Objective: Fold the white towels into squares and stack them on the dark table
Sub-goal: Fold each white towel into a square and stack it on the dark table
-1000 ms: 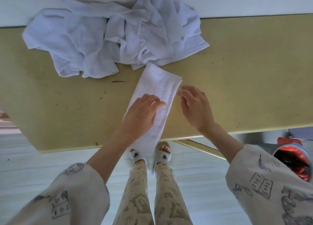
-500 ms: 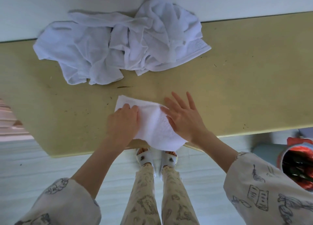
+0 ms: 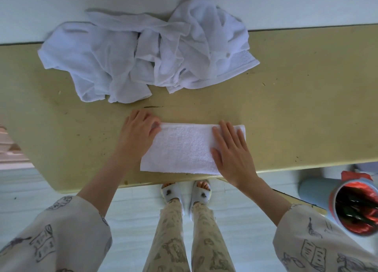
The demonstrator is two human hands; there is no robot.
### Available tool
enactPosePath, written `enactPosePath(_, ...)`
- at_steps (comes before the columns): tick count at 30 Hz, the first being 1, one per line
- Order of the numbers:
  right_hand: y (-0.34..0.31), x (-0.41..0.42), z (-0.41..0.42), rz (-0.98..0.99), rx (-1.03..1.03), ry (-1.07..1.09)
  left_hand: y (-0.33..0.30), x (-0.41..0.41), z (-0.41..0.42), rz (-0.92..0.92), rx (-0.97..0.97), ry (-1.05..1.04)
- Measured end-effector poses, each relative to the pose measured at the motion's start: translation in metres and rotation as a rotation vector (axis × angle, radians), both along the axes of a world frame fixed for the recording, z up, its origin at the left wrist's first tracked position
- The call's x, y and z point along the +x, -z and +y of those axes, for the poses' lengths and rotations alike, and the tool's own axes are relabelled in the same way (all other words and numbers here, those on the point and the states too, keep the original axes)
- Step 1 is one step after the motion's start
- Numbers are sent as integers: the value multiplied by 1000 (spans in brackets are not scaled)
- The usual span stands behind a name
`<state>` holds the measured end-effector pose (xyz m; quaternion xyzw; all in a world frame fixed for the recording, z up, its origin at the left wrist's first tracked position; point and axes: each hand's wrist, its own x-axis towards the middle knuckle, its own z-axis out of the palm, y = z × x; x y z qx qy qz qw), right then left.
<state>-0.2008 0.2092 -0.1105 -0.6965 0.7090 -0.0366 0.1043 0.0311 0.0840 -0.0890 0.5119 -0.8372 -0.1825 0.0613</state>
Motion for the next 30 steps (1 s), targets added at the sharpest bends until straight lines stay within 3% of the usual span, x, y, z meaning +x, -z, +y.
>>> enactPosePath(16,5,-4,-10,21,-81,64,1,4,-17,32,105,6)
enactPosePath(22,0,-1,-20,48,-167,173,-2,-8,0,-43,-141,-55)
enactPosePath(27,-4,23,-33,14,-155,-25,12,-39,42,-71,-74,167)
enactPosePath(30,4,40,-25,-18,-52,-83,26,-36,53,-163,-28,124)
